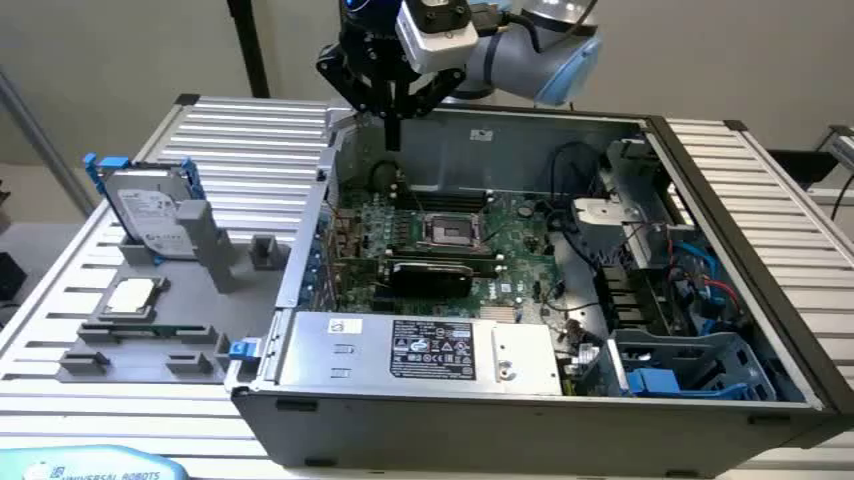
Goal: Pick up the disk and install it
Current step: 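Reach for the disk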
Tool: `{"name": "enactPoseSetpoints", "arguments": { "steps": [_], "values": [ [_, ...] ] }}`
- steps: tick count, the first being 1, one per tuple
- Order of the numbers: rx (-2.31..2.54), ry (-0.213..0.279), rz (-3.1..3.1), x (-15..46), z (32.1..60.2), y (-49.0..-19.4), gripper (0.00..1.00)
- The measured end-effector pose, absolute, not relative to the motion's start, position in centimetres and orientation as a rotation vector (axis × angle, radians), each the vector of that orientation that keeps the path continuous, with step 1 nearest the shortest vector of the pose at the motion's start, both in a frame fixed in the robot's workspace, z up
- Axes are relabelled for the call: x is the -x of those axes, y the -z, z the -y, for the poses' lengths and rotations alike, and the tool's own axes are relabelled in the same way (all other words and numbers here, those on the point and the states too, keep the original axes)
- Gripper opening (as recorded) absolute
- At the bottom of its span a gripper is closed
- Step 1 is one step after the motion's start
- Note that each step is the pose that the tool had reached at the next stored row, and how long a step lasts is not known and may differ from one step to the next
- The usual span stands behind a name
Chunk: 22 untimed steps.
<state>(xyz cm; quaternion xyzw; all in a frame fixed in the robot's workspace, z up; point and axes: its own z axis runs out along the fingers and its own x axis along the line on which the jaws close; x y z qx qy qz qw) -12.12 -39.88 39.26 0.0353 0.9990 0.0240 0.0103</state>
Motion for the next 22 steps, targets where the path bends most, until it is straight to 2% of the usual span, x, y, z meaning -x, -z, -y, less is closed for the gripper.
{"name": "enactPoseSetpoints", "arguments": {
  "steps": [13, 22],
  "values": [
    [-0.11, -0.075, -3.118, 12.2, 39.9, -39.3, 0.11],
    [-0.11, -0.083, -3.118, 15.8, 39.7, -39.2, 0.11]
  ]
}}
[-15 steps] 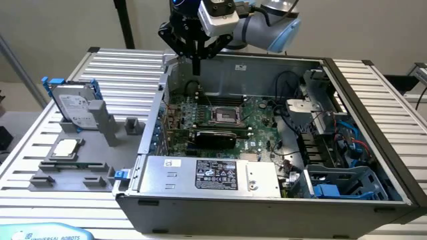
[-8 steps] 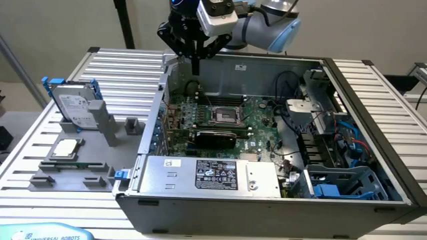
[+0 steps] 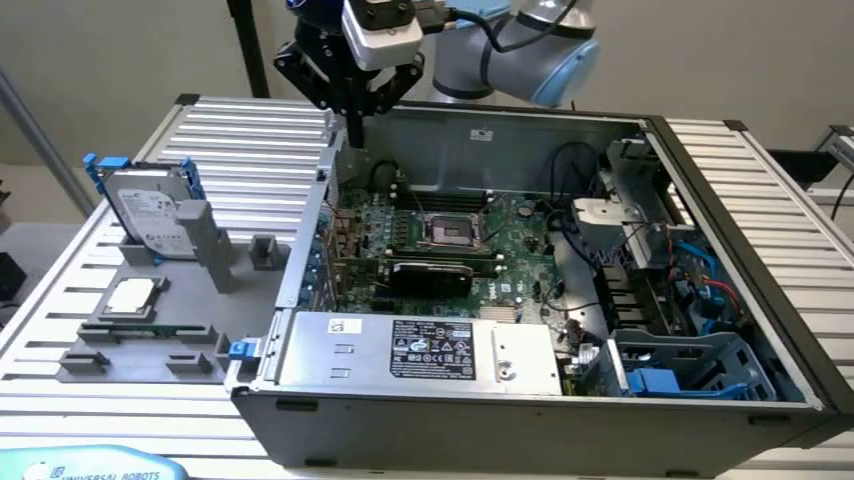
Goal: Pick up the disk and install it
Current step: 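Reach for the disk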
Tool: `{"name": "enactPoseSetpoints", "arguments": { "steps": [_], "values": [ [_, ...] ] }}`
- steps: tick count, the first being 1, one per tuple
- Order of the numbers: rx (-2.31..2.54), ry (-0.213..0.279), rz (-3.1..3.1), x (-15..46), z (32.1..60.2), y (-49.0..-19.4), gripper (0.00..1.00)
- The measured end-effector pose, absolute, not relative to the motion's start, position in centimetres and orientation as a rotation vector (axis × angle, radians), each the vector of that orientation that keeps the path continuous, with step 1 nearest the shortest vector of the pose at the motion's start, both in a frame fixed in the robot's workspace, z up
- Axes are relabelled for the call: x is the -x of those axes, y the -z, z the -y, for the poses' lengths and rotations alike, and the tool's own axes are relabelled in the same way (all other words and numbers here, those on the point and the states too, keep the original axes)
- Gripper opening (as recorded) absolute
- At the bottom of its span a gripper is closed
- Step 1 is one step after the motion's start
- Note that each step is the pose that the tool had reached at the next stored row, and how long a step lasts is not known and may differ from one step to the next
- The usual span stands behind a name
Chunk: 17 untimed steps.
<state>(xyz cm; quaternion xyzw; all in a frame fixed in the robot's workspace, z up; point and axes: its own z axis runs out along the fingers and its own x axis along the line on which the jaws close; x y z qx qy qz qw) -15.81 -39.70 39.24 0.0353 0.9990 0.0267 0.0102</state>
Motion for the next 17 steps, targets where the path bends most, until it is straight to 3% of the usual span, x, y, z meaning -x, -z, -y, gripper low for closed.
{"name": "enactPoseSetpoints", "arguments": {
  "steps": [17],
  "values": [
    [-0.11, -0.083, -3.118, 23.5, 38.9, -38.8, 0.11]
  ]
}}
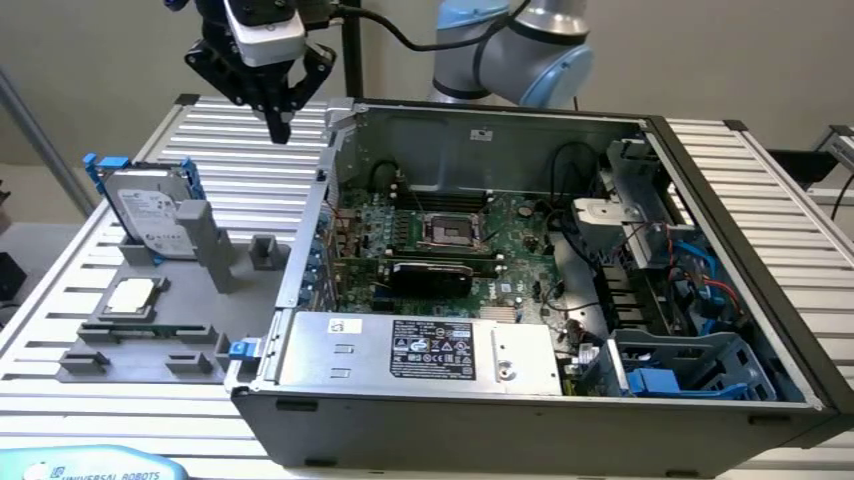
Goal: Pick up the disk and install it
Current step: 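Reach for the disk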
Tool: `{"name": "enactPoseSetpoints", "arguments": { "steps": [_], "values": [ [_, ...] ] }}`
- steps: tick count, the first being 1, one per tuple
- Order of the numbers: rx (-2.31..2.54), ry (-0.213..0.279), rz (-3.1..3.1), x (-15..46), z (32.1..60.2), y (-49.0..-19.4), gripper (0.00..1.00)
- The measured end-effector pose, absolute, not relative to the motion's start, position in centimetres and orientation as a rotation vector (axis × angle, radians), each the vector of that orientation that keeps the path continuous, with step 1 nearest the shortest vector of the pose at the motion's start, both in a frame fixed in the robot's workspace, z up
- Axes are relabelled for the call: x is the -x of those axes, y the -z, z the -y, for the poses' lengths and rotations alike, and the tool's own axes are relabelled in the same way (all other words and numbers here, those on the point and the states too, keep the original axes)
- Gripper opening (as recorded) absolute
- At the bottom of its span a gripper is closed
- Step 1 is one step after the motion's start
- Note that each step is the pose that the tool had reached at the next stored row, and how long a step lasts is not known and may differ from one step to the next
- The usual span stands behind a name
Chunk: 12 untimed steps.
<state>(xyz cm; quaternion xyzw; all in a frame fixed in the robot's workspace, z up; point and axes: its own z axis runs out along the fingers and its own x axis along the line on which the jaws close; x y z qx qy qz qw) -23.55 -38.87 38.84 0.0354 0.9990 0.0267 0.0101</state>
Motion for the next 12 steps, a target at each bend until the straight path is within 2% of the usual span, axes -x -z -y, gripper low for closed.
{"name": "enactPoseSetpoints", "arguments": {
  "steps": [12],
  "values": [
    [-0.11, -0.083, -3.118, 29.0, 37.9, -38.3, 0.11]
  ]
}}
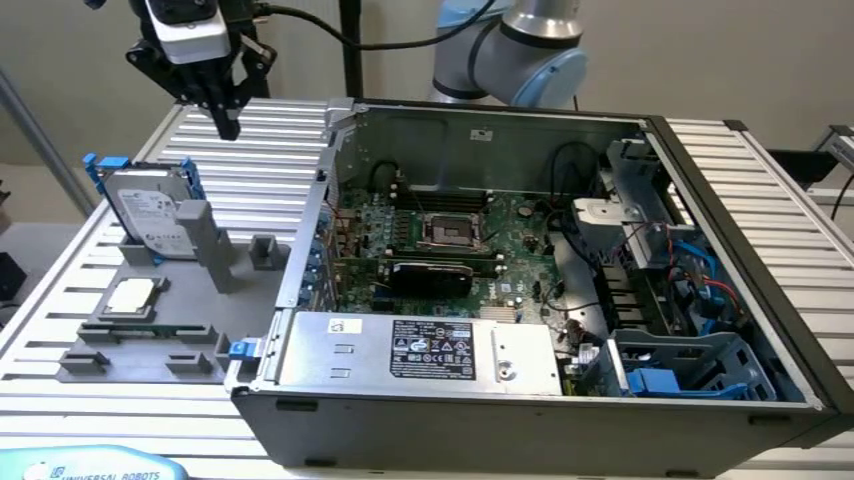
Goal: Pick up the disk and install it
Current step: 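Reach for the disk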
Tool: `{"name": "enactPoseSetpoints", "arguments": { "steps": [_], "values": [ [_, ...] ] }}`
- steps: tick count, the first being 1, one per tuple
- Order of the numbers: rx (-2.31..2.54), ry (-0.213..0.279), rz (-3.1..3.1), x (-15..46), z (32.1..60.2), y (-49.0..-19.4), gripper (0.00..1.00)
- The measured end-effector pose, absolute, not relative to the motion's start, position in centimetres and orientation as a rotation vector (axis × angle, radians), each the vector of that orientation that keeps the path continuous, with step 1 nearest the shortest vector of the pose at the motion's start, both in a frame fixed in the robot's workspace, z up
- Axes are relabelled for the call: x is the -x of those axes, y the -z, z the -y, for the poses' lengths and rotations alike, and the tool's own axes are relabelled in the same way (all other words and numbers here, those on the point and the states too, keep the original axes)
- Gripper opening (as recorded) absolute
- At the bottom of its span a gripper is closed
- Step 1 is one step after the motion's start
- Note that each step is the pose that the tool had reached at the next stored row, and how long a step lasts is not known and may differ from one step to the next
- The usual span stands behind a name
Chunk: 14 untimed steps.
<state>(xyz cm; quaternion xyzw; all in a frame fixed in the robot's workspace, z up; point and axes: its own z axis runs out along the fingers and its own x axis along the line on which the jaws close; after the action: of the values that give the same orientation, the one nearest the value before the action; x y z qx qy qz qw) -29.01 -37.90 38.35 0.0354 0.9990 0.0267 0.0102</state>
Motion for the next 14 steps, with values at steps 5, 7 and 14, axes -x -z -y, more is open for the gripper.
{"name": "enactPoseSetpoints", "arguments": {
  "steps": [5, 7, 14],
  "values": [
    [-0.11, -0.084, -3.118, 31.3, 37.5, -38.1, 0.11],
    [-0.11, -0.083, -3.118, 32.2, 37.3, -38.1, 0.11],
    [-0.11, -0.084, -3.118, 35.4, 36.8, -37.8, 0.11]
  ]
}}
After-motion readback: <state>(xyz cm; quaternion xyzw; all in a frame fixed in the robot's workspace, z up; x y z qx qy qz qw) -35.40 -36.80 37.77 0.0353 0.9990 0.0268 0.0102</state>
